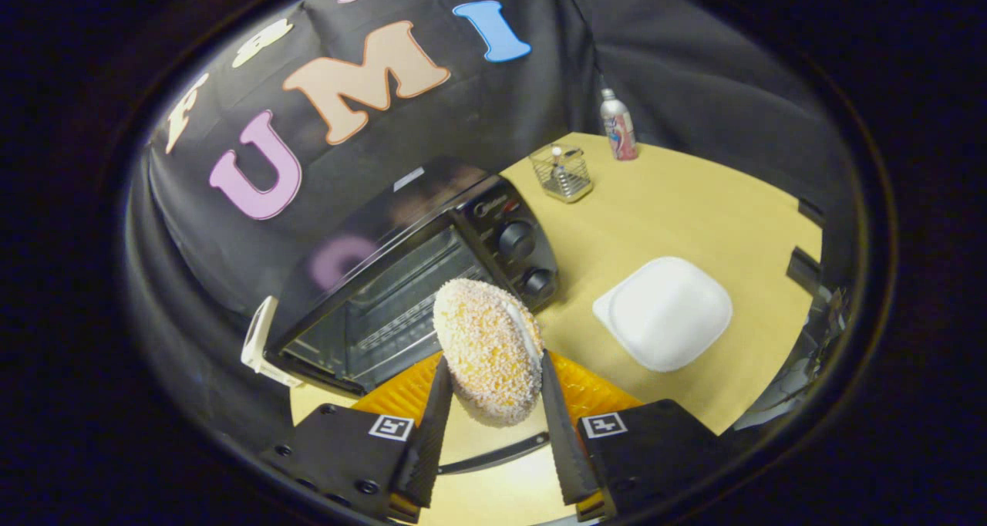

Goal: Open the toaster oven, put the food inside, and close the toaster oven door.

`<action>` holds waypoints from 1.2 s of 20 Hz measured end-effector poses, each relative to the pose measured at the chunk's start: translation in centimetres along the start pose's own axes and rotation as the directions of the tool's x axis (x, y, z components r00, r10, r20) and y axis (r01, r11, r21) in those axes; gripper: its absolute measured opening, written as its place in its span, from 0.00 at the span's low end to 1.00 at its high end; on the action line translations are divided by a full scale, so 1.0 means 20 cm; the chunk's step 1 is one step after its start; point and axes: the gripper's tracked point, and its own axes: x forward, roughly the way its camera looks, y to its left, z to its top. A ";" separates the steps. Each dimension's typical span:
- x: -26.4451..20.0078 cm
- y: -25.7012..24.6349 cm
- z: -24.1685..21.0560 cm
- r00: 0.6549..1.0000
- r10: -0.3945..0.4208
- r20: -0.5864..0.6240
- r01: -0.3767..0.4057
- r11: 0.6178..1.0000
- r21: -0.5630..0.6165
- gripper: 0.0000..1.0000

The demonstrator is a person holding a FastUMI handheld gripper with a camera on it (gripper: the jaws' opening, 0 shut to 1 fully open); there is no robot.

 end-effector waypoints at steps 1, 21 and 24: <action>0.00 0.04 -0.04 1.000 0.021 -0.011 -0.020 1.000 0.015 0.64; 0.50 0.62 -0.08 0.955 0.295 0.039 -0.296 0.928 0.225 0.64; 0.54 0.65 -0.07 0.940 0.336 0.059 -0.340 0.911 0.232 0.65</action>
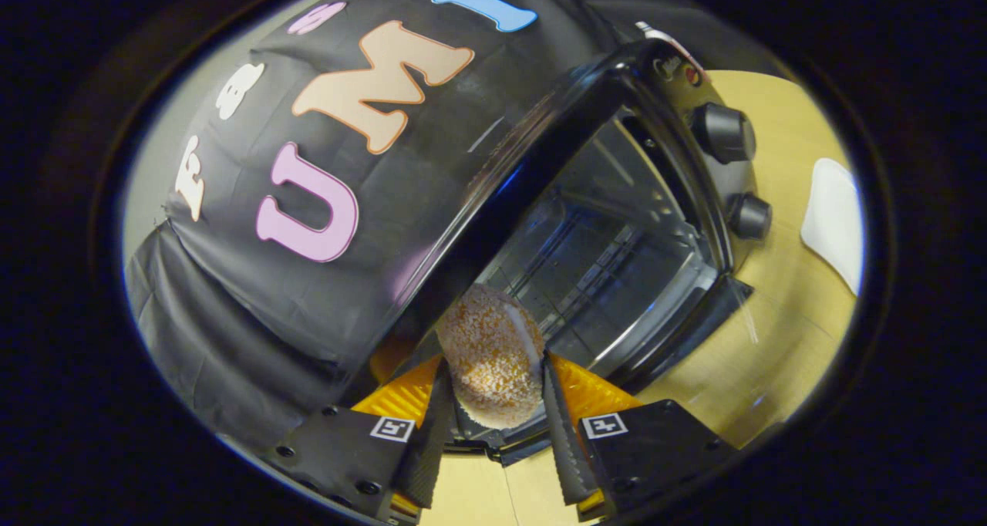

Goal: Open the toaster oven, put the food inside, and close the toaster oven door.

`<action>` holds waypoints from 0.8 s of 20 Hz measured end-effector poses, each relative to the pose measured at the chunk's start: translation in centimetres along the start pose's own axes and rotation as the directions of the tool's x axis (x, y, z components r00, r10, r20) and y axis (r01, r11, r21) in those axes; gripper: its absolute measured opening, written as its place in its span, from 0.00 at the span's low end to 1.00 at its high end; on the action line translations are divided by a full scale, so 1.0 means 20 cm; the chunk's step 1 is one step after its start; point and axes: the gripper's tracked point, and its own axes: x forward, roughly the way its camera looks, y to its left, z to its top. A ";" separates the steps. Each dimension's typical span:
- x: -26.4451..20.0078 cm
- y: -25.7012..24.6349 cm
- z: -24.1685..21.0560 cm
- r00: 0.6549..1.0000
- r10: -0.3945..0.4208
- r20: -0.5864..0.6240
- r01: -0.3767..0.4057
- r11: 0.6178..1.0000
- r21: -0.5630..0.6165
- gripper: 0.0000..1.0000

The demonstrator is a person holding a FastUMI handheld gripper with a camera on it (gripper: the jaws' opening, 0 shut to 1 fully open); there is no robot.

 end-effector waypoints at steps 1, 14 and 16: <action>0.02 0.00 0.00 1.000 0.009 0.001 -0.009 1.000 0.001 0.65; -0.02 -0.03 0.01 1.000 0.001 0.014 0.000 0.998 -0.056 0.91; -0.06 -0.02 0.01 1.000 0.007 0.013 -0.006 0.998 -0.064 0.96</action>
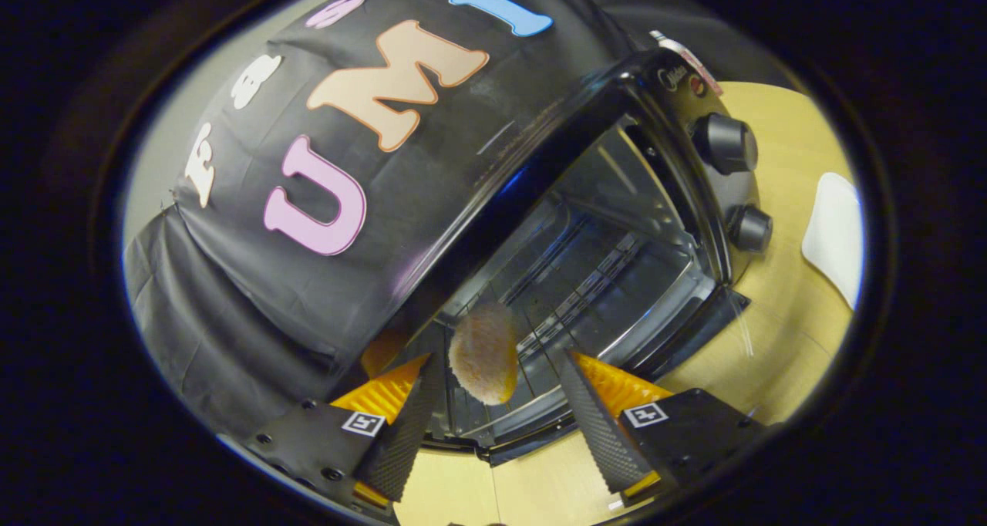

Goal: Open the toaster oven, put the food inside, and close the toaster oven door.

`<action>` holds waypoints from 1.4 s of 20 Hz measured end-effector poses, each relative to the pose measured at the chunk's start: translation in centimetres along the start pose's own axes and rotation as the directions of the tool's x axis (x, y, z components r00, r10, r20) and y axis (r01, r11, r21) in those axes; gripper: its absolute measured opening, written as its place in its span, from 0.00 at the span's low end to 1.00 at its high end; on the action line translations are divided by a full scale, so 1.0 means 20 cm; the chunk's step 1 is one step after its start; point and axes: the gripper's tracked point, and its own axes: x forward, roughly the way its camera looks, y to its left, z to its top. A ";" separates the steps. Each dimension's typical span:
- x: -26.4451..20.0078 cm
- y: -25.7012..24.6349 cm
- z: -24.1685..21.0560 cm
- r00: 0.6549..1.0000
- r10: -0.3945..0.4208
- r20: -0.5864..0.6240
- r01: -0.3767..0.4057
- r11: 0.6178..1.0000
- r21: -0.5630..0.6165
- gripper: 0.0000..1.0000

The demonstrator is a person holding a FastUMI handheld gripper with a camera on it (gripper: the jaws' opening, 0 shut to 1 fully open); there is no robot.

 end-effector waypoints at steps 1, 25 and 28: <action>-0.02 0.01 0.00 1.000 0.006 -0.002 -0.006 1.000 -0.002 0.96; -0.80 -0.23 -0.24 0.989 -0.105 -0.108 0.077 0.969 -0.233 1.00; -0.86 -0.33 -0.34 0.978 -0.145 -0.152 0.094 0.949 -0.299 1.00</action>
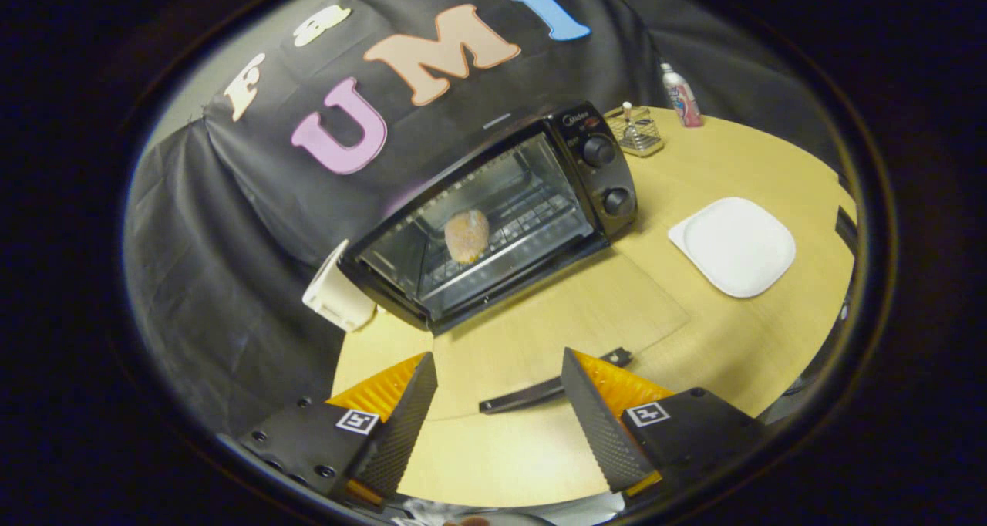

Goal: Open the toaster oven, put the food inside, and close the toaster oven door.

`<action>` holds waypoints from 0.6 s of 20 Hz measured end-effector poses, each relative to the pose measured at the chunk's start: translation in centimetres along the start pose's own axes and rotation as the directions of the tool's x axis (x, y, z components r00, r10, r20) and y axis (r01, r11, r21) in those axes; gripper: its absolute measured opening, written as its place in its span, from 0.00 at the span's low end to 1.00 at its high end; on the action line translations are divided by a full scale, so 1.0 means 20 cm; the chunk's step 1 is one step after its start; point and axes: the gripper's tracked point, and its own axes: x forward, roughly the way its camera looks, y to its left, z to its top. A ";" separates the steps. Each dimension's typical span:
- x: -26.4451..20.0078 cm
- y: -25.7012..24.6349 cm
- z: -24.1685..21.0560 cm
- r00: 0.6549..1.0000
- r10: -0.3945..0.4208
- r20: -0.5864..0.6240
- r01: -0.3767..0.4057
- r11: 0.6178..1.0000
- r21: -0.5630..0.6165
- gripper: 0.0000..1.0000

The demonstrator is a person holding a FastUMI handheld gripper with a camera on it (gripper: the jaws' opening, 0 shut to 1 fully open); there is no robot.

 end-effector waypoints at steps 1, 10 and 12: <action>0.00 -0.02 -0.03 1.000 -0.010 -0.015 0.010 1.000 -0.022 1.00; 0.02 -0.20 -0.33 0.972 -0.150 -0.181 0.096 0.957 -0.274 1.00; 0.04 -0.25 -0.38 0.958 -0.205 -0.202 0.131 0.936 -0.326 1.00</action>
